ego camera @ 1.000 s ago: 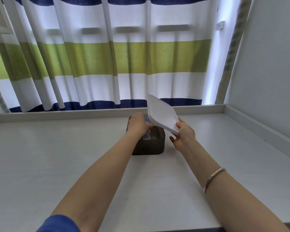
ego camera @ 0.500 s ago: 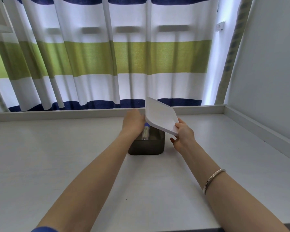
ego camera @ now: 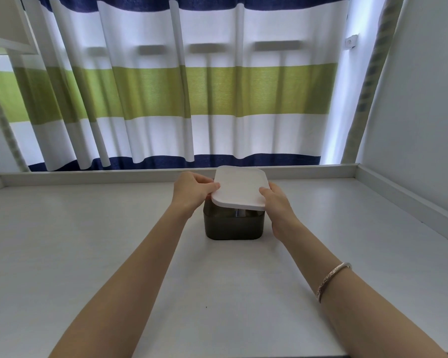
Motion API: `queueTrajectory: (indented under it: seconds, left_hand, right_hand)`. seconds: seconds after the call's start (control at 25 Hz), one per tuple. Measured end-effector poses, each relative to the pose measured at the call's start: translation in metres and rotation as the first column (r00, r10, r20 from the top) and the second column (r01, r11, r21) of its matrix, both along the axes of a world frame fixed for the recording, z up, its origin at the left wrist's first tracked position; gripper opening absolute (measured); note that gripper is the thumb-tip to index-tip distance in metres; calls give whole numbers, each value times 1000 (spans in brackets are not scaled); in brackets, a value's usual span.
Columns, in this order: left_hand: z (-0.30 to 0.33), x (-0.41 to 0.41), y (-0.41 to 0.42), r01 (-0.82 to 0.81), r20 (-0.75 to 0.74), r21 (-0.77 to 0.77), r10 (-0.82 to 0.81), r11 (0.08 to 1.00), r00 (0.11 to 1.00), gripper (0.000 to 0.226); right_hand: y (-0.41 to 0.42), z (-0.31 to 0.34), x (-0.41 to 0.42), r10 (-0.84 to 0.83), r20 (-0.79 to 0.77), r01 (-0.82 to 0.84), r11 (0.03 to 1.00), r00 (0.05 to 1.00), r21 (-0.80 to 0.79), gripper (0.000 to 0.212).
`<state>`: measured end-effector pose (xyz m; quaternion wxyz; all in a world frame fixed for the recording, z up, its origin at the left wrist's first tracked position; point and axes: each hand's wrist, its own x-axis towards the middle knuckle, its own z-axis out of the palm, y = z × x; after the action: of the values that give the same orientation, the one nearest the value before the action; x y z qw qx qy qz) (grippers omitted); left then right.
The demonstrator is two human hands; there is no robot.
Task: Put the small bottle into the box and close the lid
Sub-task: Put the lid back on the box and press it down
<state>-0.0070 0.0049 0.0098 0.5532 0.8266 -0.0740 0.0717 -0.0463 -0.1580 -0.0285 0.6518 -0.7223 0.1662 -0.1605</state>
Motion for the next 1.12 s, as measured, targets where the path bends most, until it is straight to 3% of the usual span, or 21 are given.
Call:
queueTrajectory:
  seconds: [0.48,0.8,1.12]
  left_hand:
    - [-20,4,16,-86,55,89,81,992,995,20]
    - [-22,2,13,-100,70,88,94,991,993,21]
    - [-25,0,11,-118,67,46,115,992,991,21]
  right_hand:
    - [11,-6,-2,80,-117,-108,959,990,-262,47]
    - [10,-7,-2,75,-107,-104,947,991,-303,44]
    - [4,-10,0,123,-80,-138,962,989,-235,48]
